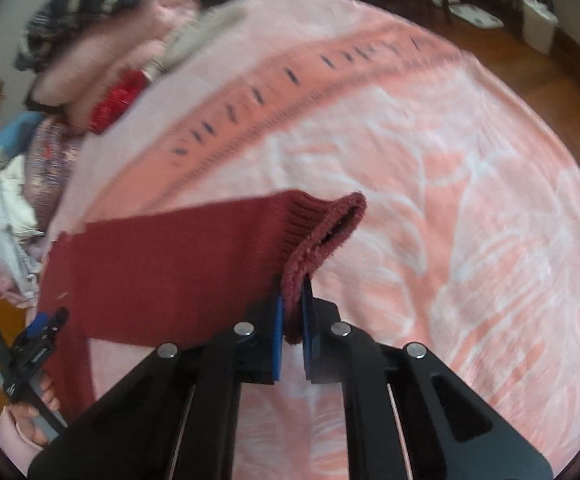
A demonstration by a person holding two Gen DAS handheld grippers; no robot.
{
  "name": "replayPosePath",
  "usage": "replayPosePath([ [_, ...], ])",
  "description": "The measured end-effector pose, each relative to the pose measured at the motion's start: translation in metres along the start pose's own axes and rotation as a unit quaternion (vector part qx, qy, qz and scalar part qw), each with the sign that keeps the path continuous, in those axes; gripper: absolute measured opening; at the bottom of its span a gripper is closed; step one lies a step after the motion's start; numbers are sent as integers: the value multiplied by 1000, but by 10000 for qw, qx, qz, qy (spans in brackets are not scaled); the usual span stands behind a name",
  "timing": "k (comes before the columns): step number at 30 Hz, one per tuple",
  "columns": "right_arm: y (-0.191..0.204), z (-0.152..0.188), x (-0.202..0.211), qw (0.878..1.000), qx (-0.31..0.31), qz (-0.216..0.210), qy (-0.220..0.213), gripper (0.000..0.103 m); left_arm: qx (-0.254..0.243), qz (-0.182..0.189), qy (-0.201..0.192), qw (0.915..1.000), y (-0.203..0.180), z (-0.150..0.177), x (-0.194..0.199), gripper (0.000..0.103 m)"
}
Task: Fold small clothes
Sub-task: 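Grasp the cuff of one red sweater sleeve with the right tool, then carry the sleeve across the sweater body with the right tool and release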
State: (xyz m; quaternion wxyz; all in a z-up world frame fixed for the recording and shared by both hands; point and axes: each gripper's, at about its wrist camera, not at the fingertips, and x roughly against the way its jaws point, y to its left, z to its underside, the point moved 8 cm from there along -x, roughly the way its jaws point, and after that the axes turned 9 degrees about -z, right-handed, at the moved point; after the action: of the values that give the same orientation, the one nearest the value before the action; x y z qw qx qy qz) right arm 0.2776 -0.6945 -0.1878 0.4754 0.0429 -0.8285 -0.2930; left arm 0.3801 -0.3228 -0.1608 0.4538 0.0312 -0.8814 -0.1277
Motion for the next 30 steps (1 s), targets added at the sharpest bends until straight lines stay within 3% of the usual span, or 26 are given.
replayPosePath([
  [2, -3, -2, 9, 9996, 68, 252, -136, 6, -51, -132, -49, 9999, 21, 3, 2, 99],
  [4, -27, 2, 9, 9960, -157, 874, -95, 6, -78, -207, -5, 9998, 38, 9, -1, 99],
  [8, -46, 14, -8, 9916, -531, 1179, -82, 6, 2, -375, 269, 9989, 76, 25, -19, 99],
  [11, -34, 10, -8, 9857, -338, 1635, -232, 6, 300, -285, 531, 9977, 107, 36, -31, 99],
  [13, -11, 2, -6, 9846, -114, 1708, -361, 6, 418, -271, 524, 9974, 125, 38, -32, 99],
  [16, 49, -8, -7, 9902, 386, 1263, -444, 6, 583, -207, 528, 9967, 150, 40, -35, 99],
  [19, 115, -11, -23, 9884, 1134, 963, -318, 6, 674, -161, 509, 9963, 171, 43, -36, 99],
  [22, 195, 4, -53, 9790, 1946, 601, 3, 6, 778, -65, 530, 9955, 191, 48, -38, 99],
  [30, 354, 61, -138, 9545, 2869, -212, 790, 6, 1124, -53, 604, 9918, 253, 64, -44, 99],
])
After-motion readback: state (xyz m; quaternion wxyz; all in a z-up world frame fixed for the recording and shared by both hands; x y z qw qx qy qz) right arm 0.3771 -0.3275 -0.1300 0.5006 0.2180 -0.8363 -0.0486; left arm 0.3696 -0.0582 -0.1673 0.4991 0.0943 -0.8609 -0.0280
